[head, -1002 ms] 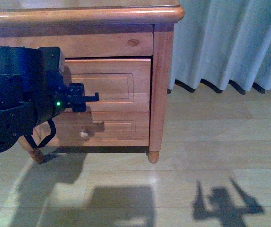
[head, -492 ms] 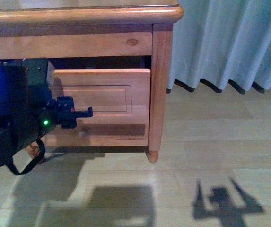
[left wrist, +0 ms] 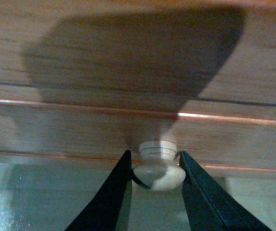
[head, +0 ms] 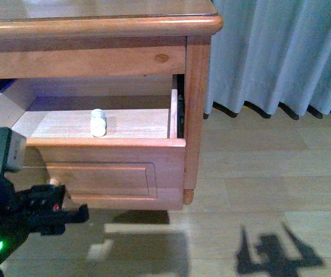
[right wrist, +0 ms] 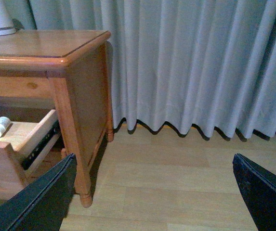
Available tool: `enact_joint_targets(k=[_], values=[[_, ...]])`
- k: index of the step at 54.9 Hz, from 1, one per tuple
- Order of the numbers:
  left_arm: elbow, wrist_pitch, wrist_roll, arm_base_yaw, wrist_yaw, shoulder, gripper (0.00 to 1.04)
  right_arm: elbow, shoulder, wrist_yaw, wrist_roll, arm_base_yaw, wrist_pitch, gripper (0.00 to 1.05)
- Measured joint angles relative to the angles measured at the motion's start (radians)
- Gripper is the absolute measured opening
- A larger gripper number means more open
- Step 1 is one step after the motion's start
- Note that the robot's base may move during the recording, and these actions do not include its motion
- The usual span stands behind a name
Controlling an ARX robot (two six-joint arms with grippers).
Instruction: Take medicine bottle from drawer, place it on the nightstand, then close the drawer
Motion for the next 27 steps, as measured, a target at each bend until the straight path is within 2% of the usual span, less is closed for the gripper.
enact_joint_targets(k=[10,17,27], values=[[-0.111,-0.007,-0.047,-0.028,-0.010,-0.085,0.27,0.000,0.000,0.000,0.000,0.000,0.000,0.98],[-0.195,-0.006,-0.095,-0.087,-0.038,-0.154,0.27,0.000,0.000,0.000,0.000,0.000,0.000,0.98],[-0.215,-0.006,-0.145,-0.144,-0.084,-0.172,0.27,0.000,0.000,0.000,0.000,0.000,0.000,0.98]])
